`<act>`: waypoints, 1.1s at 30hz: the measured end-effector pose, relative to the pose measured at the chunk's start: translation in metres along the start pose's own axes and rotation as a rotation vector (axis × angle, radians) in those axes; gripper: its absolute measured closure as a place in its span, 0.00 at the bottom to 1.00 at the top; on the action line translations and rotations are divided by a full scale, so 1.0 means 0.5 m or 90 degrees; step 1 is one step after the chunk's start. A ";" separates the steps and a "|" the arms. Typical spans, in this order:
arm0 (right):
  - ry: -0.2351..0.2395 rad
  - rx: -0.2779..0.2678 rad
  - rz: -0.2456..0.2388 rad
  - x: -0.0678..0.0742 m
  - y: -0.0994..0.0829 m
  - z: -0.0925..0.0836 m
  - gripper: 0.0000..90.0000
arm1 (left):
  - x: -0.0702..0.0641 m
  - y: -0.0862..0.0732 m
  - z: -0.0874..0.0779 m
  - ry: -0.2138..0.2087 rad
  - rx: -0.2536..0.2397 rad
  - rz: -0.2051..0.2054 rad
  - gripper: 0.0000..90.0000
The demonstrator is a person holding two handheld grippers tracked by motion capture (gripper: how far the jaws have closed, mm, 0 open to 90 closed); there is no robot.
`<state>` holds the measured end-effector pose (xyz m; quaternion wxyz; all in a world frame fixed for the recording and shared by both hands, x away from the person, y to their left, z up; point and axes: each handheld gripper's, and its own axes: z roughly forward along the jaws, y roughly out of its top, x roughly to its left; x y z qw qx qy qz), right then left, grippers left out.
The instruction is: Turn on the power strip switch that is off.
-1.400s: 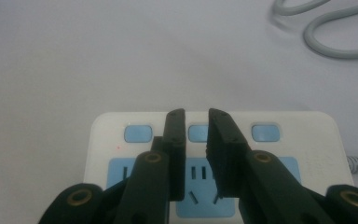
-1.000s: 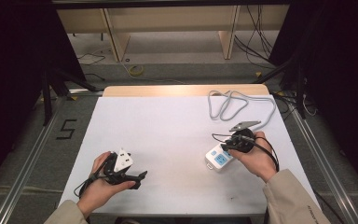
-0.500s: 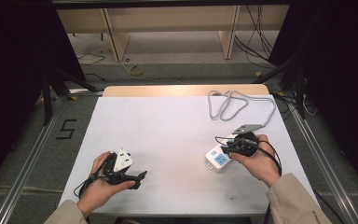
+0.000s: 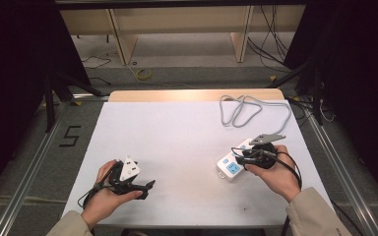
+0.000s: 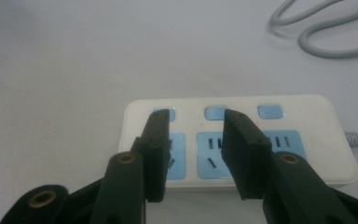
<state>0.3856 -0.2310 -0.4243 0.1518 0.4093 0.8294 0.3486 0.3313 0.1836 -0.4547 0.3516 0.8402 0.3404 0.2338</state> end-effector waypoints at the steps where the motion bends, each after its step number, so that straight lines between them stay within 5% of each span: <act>1: 0.000 0.000 0.002 0.000 -0.002 -0.002 0.68 | 0.000 0.000 0.000 0.000 0.000 0.000 0.16; 33: -0.006 -0.064 0.025 -0.023 -0.083 -0.047 0.39 | 0.002 -0.003 0.001 -0.002 0.007 -0.009 0.16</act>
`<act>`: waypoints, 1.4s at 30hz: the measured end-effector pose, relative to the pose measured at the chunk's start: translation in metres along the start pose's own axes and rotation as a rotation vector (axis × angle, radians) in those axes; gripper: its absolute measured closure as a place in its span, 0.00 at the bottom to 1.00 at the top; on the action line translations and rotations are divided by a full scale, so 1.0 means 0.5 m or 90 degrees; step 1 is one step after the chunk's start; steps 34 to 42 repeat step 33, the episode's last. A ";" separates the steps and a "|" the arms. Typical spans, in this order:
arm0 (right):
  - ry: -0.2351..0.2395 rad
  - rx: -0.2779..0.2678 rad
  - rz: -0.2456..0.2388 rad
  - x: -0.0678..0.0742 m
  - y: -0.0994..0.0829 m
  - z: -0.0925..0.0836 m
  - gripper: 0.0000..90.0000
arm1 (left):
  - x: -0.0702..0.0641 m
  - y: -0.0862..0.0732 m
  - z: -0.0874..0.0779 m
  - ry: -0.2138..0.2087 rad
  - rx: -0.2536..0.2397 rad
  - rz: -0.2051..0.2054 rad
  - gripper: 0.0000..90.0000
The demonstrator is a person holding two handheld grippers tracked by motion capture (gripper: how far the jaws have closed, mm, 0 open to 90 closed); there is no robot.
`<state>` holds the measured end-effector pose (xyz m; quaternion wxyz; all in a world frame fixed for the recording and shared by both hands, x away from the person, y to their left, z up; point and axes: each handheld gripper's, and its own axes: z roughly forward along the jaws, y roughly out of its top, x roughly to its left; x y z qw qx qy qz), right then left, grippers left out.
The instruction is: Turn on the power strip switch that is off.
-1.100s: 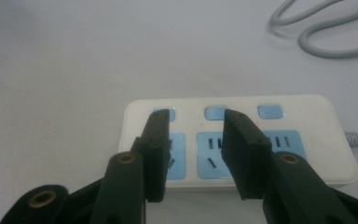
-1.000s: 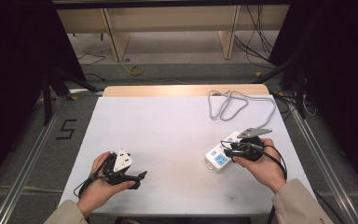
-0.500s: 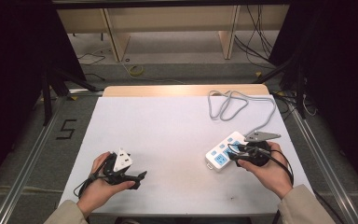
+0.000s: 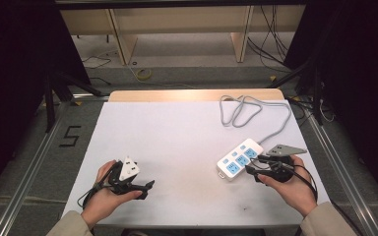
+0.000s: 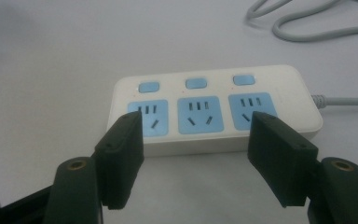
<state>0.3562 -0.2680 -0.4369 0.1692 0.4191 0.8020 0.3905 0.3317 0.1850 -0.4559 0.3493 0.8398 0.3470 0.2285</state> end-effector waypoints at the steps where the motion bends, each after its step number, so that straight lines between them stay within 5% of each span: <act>1: -0.001 -0.002 -0.002 -0.001 -0.003 -0.002 0.39 | 0.000 0.000 0.000 0.000 0.001 0.000 0.16; 19: -0.006 -0.036 0.003 -0.004 -0.045 -0.025 0.35 | 0.000 0.000 0.000 0.000 0.000 0.003 0.16; 42: -0.010 -0.047 0.000 -0.001 -0.047 -0.023 0.34 | -0.005 0.003 0.001 -0.002 -0.003 0.006 0.16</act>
